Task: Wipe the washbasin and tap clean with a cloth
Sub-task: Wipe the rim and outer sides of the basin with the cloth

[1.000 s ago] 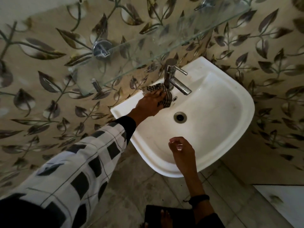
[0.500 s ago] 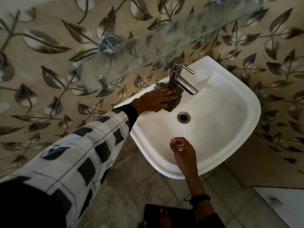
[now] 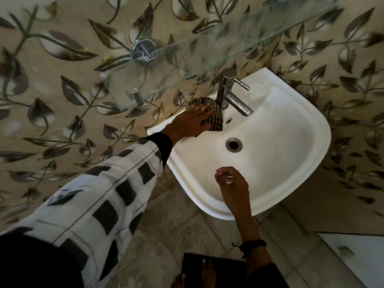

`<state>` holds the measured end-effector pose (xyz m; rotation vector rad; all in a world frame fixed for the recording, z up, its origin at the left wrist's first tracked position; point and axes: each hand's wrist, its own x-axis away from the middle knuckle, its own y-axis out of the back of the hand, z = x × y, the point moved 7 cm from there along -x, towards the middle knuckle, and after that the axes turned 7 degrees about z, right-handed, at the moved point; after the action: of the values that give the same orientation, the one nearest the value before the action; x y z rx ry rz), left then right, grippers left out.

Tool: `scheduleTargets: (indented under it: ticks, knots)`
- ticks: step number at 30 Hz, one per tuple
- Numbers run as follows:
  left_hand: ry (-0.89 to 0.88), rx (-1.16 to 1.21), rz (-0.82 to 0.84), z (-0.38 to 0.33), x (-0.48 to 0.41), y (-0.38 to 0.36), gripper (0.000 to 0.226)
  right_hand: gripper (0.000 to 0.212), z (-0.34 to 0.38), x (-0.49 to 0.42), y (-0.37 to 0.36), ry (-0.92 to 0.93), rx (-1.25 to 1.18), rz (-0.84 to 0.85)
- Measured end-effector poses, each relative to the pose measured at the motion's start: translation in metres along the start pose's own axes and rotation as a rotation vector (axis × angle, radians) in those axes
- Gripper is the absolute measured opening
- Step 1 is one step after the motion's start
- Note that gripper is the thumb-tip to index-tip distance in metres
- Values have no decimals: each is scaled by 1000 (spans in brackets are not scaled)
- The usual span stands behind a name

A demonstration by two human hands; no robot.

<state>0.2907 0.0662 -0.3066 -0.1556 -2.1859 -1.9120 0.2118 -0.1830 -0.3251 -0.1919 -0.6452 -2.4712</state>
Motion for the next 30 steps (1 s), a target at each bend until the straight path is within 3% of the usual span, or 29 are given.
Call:
scheduleTargets:
  ticks: [3,7,11,17,21,30]
  knots:
    - [-40,-63,-32,-5,-7,1,62,8,1,3,6,21,8,-21]
    - [132,46,-24,3,12,-21,67,9,-10,11,11,20,-4,-45]
    - [162,24,-23,9,9,-21,73,9,-5,13,4,34,9,-31]
    - [145,40,-55,-4,-14,-1,67,9,-3,14,10,19,3,-34]
    - [162,105,-101,2,20,-16,68,8,-7,22,10,21,-15,-40]
    - [196,38,-100,13,22,-9,68,9,7,21,-8,52,-30,-15]
